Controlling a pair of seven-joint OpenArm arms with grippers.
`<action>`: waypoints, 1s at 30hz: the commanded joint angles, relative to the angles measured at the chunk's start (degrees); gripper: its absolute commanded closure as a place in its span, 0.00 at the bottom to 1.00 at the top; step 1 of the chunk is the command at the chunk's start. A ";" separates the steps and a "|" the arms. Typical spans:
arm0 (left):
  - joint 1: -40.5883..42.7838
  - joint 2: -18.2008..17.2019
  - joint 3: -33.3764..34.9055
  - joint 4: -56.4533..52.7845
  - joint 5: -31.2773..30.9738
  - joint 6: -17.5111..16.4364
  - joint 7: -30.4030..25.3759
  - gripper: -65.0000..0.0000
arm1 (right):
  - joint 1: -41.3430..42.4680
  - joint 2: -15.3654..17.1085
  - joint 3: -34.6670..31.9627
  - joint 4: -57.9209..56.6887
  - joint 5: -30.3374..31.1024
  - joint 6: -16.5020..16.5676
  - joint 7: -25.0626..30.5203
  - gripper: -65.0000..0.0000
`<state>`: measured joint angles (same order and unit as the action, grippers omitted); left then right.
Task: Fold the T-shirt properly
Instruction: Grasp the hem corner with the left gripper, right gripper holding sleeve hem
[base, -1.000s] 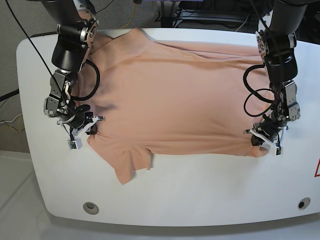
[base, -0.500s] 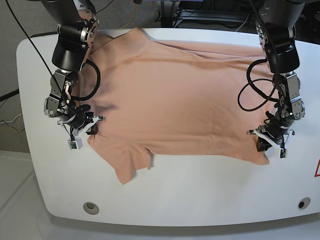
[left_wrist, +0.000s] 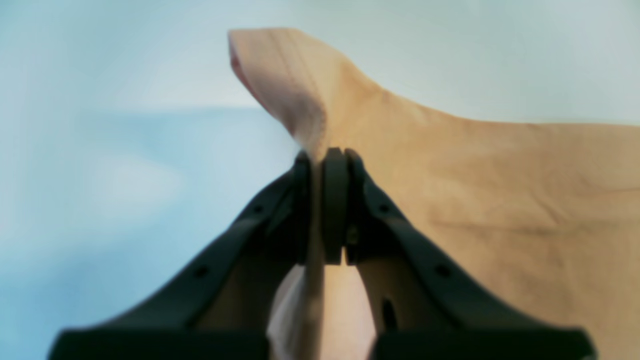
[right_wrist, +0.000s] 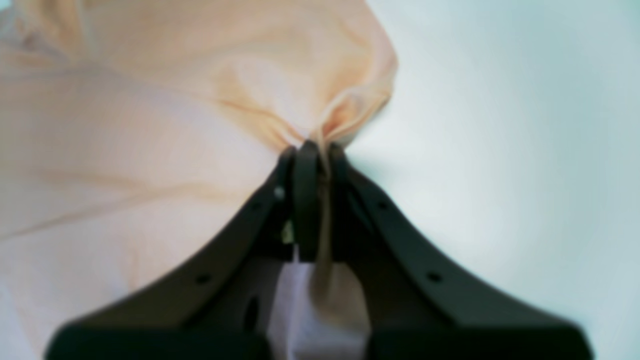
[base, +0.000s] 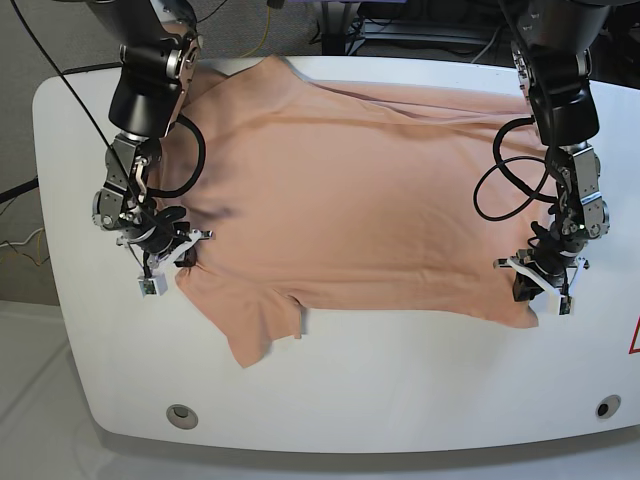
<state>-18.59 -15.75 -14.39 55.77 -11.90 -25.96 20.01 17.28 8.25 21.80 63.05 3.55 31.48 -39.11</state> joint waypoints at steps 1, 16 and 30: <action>-1.41 -1.00 -0.07 1.16 -0.80 -0.20 -1.50 0.97 | -0.27 0.06 0.04 3.55 -0.52 0.21 -1.72 1.00; -0.71 -1.00 0.99 1.24 -0.80 -0.20 -1.42 0.97 | -0.71 -1.09 0.04 5.57 -0.69 0.21 -3.04 1.00; 1.75 -3.81 9.87 1.33 -0.89 -0.20 -1.68 0.97 | -2.46 -0.91 0.04 11.90 -0.61 0.21 -6.56 1.00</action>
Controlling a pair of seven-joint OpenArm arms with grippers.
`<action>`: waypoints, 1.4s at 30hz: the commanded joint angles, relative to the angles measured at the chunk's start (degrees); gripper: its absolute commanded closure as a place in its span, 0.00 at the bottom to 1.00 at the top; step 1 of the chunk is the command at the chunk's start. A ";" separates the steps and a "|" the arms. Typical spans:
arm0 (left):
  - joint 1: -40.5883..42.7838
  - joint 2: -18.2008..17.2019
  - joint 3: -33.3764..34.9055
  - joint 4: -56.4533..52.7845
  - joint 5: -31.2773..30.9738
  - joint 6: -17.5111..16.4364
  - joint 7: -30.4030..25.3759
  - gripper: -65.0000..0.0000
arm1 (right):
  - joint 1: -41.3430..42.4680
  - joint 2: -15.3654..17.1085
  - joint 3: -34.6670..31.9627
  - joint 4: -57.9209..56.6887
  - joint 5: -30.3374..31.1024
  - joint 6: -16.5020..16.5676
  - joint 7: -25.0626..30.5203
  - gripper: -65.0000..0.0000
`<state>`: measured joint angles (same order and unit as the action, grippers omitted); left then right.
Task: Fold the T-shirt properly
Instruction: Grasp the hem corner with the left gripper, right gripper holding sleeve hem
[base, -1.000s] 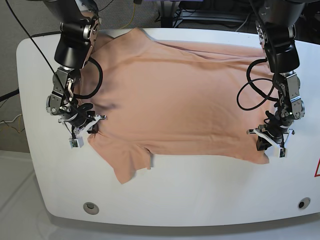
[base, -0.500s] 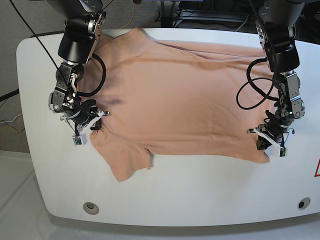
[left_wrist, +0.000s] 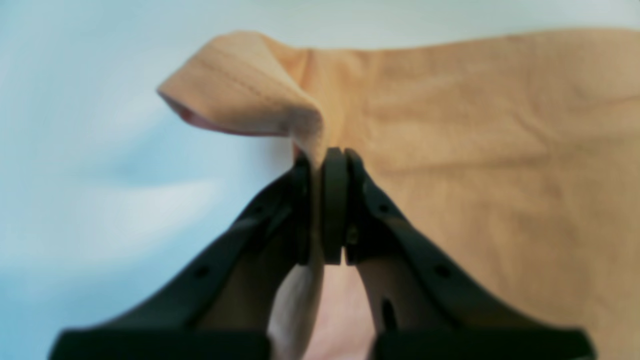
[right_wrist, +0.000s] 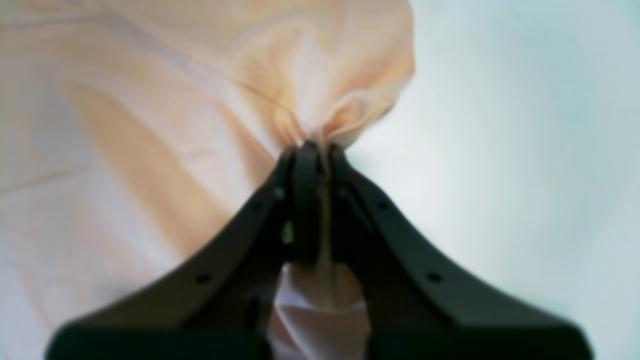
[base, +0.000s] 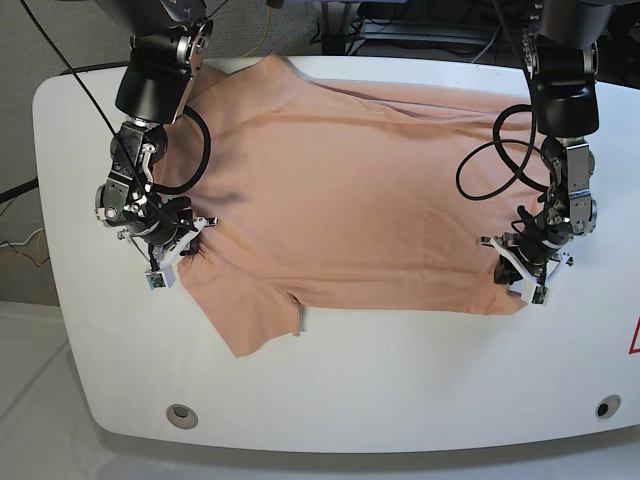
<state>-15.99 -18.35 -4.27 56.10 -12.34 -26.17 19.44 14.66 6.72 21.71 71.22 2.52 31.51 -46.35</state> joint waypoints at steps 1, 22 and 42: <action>-0.85 -1.21 -0.25 1.00 -0.45 0.02 -1.11 0.97 | -0.28 0.53 0.13 5.04 0.42 0.19 0.41 1.00; -0.41 -4.64 0.01 1.09 -0.37 0.02 -1.11 0.97 | -5.38 0.36 -4.00 20.43 0.42 0.10 -6.80 1.00; 0.21 -6.13 0.01 9.44 7.20 -4.46 -0.94 0.97 | -6.44 0.27 -5.06 26.93 0.51 0.01 -9.52 1.00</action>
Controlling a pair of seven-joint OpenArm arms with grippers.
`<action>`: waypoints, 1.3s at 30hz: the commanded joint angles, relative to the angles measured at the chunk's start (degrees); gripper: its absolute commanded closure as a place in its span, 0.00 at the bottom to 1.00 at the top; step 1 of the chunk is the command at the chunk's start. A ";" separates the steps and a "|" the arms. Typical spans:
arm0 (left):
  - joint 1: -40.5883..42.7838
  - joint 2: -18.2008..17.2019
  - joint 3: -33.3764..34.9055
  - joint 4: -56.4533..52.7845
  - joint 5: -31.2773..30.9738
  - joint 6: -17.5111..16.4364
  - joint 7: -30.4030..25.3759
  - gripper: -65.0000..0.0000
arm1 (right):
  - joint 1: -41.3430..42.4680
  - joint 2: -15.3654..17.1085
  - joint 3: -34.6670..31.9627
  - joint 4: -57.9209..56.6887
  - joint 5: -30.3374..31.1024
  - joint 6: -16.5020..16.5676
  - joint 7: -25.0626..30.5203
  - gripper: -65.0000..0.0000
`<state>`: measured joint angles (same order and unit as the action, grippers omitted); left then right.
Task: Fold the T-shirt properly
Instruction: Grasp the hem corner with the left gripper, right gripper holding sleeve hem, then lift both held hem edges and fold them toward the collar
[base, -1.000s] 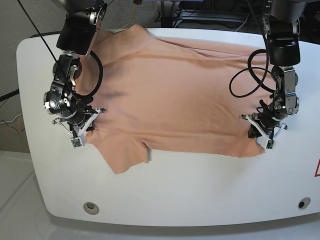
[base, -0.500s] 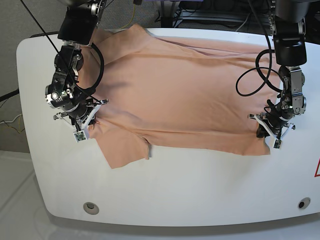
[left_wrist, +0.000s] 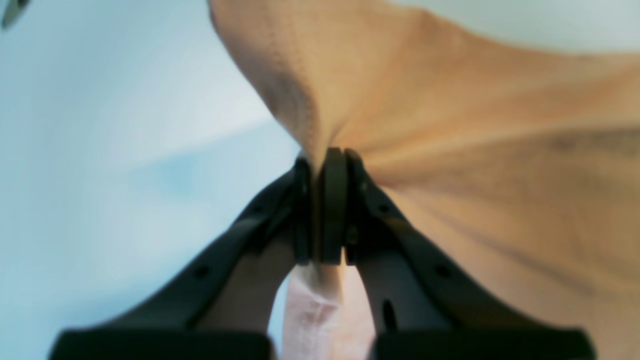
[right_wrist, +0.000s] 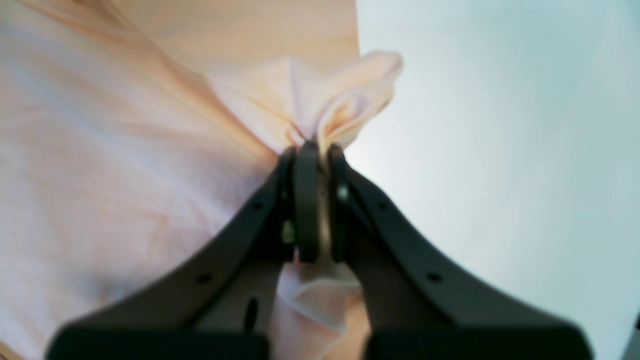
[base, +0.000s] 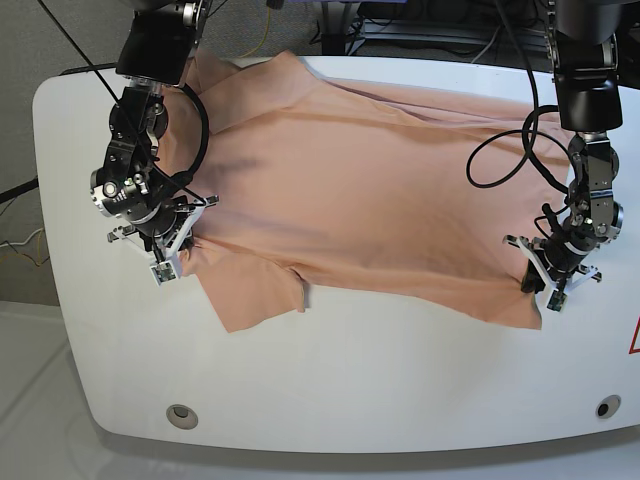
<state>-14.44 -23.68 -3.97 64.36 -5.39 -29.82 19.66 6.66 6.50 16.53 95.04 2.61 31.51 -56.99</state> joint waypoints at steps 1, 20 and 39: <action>-1.34 -0.80 -0.30 1.18 0.60 -1.25 -1.15 0.97 | 1.56 0.49 0.12 3.99 0.42 0.01 1.04 1.00; -1.08 -1.15 -0.30 1.27 1.21 -2.31 -1.15 0.97 | -2.48 0.66 0.12 14.71 0.42 0.27 0.95 1.00; -0.99 -5.99 -0.65 1.36 1.21 -6.62 -1.15 0.97 | -8.72 2.24 0.39 18.23 0.25 0.27 0.95 1.00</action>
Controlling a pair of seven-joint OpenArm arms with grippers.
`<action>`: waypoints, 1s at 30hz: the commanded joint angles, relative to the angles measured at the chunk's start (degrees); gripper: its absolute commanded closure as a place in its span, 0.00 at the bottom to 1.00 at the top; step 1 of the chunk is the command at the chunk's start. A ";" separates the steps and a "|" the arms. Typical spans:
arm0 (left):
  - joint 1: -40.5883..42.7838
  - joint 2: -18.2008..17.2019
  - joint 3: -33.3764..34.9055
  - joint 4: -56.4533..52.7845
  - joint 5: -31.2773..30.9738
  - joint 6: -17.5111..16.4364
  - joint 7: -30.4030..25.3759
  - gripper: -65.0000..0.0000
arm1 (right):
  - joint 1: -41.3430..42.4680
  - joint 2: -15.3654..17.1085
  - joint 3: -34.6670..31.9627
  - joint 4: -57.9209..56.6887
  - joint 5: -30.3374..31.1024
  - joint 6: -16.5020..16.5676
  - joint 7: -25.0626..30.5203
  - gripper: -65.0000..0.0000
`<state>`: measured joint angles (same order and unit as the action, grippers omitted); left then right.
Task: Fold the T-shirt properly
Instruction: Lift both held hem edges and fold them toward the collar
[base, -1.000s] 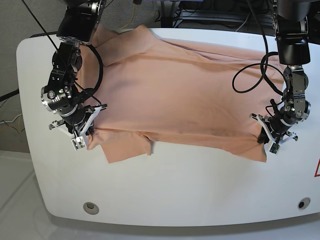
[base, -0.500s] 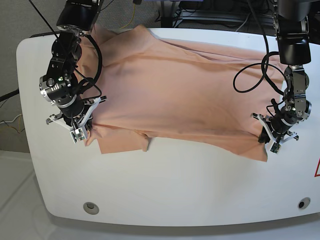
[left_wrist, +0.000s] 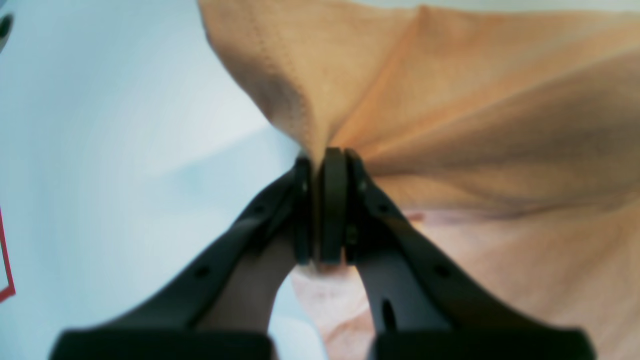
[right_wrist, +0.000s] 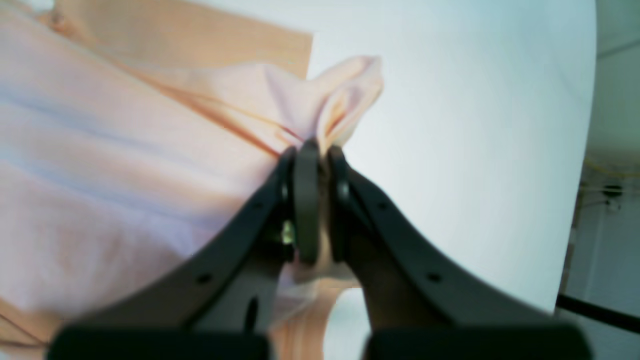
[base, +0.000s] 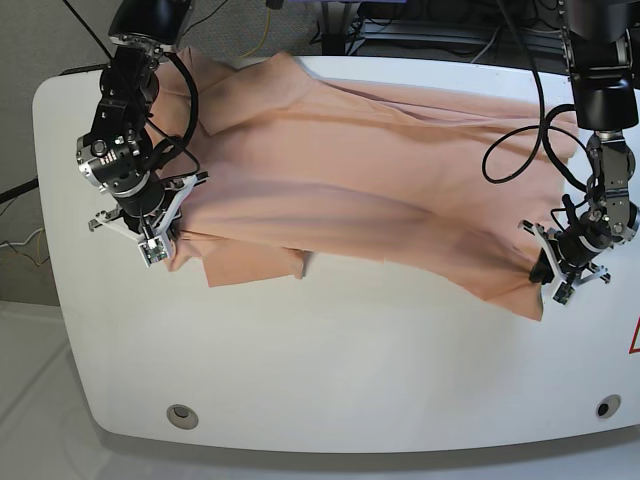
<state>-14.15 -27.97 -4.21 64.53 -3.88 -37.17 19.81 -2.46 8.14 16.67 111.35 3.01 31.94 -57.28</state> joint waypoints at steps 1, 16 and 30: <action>-1.10 -1.70 -0.50 1.18 -0.30 0.73 -1.31 0.97 | 0.13 0.61 0.26 1.92 -0.15 -0.16 1.23 1.00; 3.38 -4.17 -0.50 6.90 -0.30 0.64 -1.22 0.97 | -3.83 3.33 0.35 1.92 -0.32 -0.25 -0.44 1.00; 6.37 -5.66 -0.58 6.90 -0.38 0.64 2.56 0.97 | -9.45 5.09 0.35 2.80 -0.24 -0.25 -0.44 1.00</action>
<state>-6.50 -31.94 -4.12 70.50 -4.47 -37.60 22.52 -12.03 12.38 16.49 112.95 3.90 32.12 -57.71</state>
